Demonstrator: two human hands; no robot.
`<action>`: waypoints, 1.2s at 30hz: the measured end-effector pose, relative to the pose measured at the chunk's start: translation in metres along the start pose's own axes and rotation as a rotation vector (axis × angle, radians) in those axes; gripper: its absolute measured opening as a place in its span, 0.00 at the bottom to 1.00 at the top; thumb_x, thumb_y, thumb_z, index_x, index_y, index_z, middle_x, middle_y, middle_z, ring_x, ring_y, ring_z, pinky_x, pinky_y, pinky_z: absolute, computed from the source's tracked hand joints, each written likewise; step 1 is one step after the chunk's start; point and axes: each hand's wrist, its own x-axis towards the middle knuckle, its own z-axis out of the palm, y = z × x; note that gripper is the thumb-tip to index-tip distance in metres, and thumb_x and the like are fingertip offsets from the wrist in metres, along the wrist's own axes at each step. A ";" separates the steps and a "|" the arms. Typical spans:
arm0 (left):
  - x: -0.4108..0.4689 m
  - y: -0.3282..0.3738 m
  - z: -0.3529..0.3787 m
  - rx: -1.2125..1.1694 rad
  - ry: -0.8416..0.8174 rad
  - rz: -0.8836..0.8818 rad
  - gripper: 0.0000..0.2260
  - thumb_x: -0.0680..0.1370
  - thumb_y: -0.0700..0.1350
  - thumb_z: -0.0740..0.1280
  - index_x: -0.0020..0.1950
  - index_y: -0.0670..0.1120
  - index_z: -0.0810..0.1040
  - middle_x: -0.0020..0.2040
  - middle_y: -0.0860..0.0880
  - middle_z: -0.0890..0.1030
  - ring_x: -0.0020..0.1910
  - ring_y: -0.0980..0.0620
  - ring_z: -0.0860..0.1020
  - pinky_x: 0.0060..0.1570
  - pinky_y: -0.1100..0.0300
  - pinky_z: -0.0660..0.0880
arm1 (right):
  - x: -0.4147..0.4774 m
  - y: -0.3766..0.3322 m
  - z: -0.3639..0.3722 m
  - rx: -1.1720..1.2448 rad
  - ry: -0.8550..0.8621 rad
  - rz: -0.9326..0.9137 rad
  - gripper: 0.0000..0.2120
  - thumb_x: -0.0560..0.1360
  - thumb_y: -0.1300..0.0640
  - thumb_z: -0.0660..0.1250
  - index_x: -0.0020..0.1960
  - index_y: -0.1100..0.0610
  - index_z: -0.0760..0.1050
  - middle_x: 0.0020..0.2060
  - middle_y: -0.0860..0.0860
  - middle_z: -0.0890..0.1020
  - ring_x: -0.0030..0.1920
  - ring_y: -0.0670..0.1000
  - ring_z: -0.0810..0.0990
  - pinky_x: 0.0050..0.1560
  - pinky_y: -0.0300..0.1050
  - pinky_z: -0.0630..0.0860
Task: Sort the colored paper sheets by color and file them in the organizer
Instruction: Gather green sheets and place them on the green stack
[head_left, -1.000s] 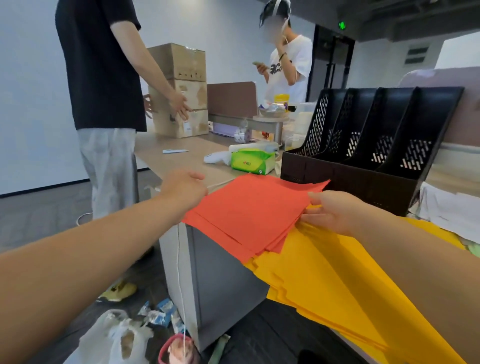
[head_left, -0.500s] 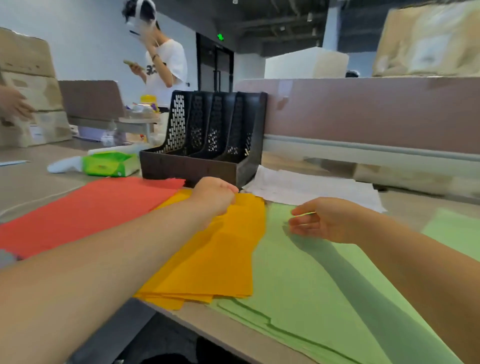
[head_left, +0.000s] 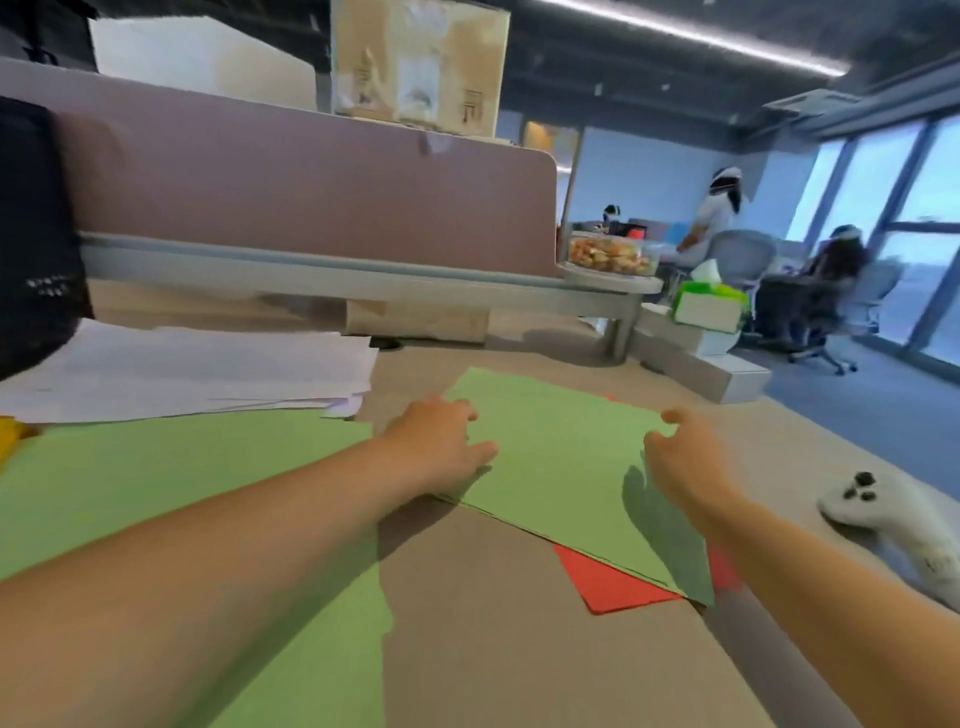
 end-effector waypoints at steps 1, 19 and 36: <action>0.009 0.006 0.010 0.051 -0.038 0.002 0.26 0.77 0.62 0.60 0.70 0.49 0.68 0.69 0.43 0.69 0.66 0.42 0.69 0.65 0.50 0.68 | 0.008 0.015 0.000 -0.096 -0.031 0.010 0.19 0.75 0.55 0.60 0.65 0.60 0.71 0.60 0.61 0.75 0.57 0.62 0.76 0.58 0.54 0.74; 0.050 -0.008 0.029 0.095 0.157 -0.160 0.15 0.81 0.48 0.58 0.66 0.47 0.72 0.64 0.44 0.71 0.63 0.42 0.69 0.58 0.53 0.68 | 0.046 0.018 -0.016 0.193 -0.113 0.181 0.10 0.74 0.66 0.62 0.48 0.75 0.73 0.33 0.61 0.73 0.34 0.55 0.72 0.38 0.47 0.68; 0.033 0.007 0.037 0.015 0.210 0.039 0.18 0.79 0.54 0.60 0.67 0.49 0.73 0.63 0.50 0.77 0.62 0.48 0.73 0.62 0.55 0.70 | 0.029 0.003 -0.030 0.468 -0.388 0.343 0.15 0.73 0.60 0.70 0.56 0.67 0.75 0.35 0.57 0.84 0.26 0.49 0.80 0.25 0.38 0.74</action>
